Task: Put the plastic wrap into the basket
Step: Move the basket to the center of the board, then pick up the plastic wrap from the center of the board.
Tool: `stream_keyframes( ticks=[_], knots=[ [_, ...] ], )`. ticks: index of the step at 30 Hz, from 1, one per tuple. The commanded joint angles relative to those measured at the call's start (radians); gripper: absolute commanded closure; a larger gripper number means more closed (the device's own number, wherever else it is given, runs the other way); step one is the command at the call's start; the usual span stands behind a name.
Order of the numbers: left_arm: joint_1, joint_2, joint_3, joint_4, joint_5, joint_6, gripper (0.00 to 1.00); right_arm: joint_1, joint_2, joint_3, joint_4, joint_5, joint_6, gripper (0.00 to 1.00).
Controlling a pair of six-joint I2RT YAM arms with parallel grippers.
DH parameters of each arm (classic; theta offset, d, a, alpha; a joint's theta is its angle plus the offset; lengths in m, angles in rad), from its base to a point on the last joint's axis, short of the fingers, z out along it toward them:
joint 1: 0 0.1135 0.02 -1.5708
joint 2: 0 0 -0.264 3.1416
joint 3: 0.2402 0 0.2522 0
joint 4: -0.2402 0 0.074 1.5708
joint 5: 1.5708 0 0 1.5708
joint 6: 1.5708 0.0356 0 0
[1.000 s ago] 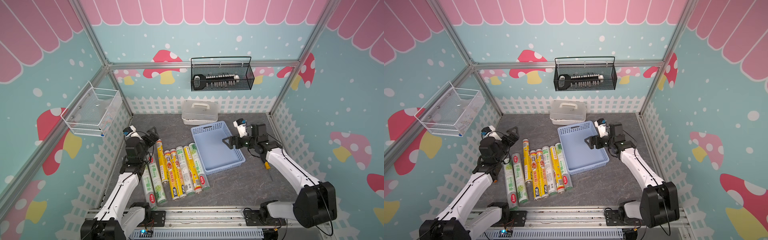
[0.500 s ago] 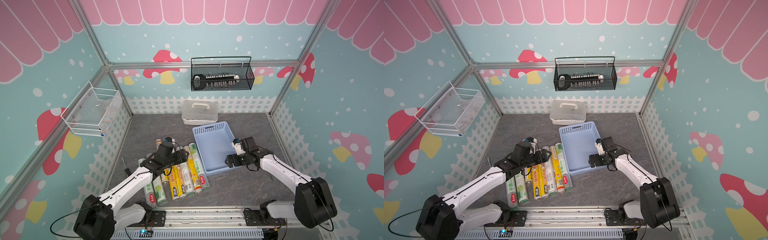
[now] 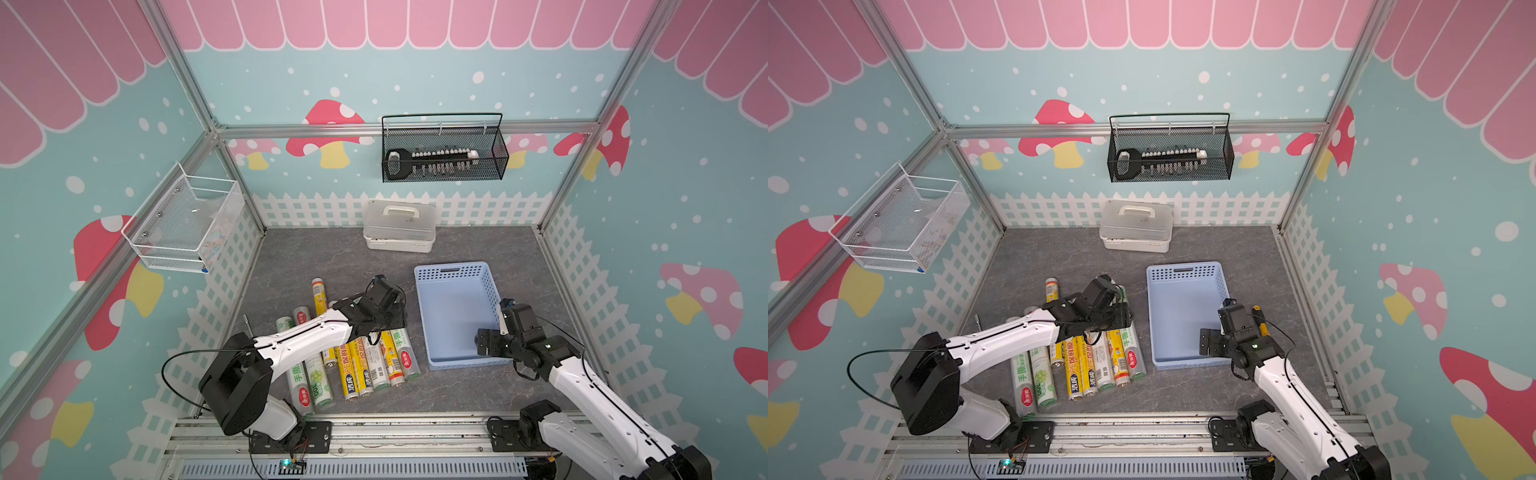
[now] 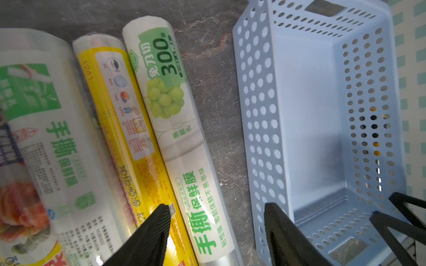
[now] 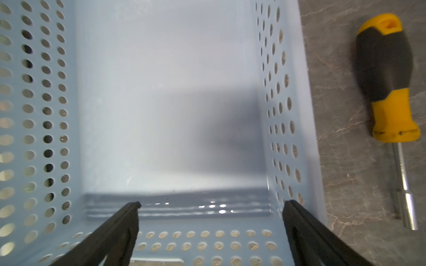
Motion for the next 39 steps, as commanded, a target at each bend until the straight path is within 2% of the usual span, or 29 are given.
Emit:
stream_keyframes(
  ticks=[1, 5, 11, 27, 32, 35, 39],
  knots=[
    [-0.012, 0.038, 0.038, -0.062, -0.088, -0.069, 0.30, 0.005, 0.013, 0.069, 0.018, 0.003, -0.033, 0.00],
    [-0.029, 0.091, 0.069, -0.074, -0.126, -0.112, 0.30, 0.005, 0.083, 0.151, 0.021, 0.029, -0.088, 0.00],
    [-0.037, 0.178, 0.126, -0.073, -0.095, -0.143, 0.30, 0.004, 0.143, 0.215, 0.036, 0.042, -0.139, 0.00],
    [-0.052, 0.383, 0.204, -0.079, -0.061, -0.158, 0.33, 0.004, 0.172, 0.219, 0.067, 0.017, -0.151, 0.00],
    [-0.052, 0.410, 0.215, -0.079, -0.067, -0.157, 0.38, 0.004, 0.195, 0.221, 0.073, 0.015, -0.154, 0.00],
    [-0.052, 0.426, 0.224, -0.079, -0.071, -0.145, 0.47, 0.004, 0.201, 0.226, 0.073, 0.017, -0.156, 0.00],
    [-0.052, 0.428, 0.238, -0.082, -0.062, -0.132, 0.54, 0.005, 0.197, 0.233, 0.070, 0.024, -0.163, 0.01]
  ],
)
